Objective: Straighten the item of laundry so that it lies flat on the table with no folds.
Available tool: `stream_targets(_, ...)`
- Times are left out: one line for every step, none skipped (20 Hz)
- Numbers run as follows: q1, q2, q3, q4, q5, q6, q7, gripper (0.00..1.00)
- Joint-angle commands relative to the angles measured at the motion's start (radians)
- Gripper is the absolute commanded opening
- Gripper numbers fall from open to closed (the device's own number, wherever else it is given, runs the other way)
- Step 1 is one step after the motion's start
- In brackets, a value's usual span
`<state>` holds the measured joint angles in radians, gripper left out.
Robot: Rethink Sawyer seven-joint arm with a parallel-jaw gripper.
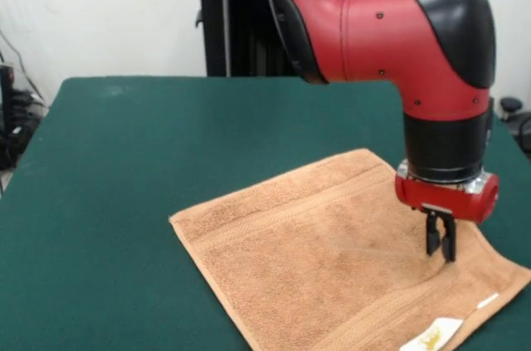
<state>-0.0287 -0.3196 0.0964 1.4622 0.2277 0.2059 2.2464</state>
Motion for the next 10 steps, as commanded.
stream_targets(0.07,0.102,0.096,0.062,0.088,-0.051,0.241,0.0)
stream_targets(0.072,0.108,0.095,0.058,0.091,-0.056,0.237,0.0)
stream_targets(0.072,0.117,0.091,0.048,0.091,-0.056,0.23,0.0)
stream_targets(0.076,0.121,0.087,0.042,0.095,-0.054,0.225,0.0)
stream_targets(0.086,0.124,0.068,0.032,0.098,-0.038,0.218,0.0)
stream_targets(0.095,0.127,0.049,0.022,0.1,-0.023,0.212,0.0)
stream_targets(0.1,0.125,0.031,0.02,0.099,-0.001,0.203,0.0)
stream_targets(0.105,0.124,0.014,0.018,0.099,0.02,0.195,0.0)
stream_targets(0.119,0.129,-0.019,0.009,0.097,0.04,0.188,0.0)
stream_targets(0.123,0.13,-0.033,0.006,0.094,0.048,0.184,0.0)
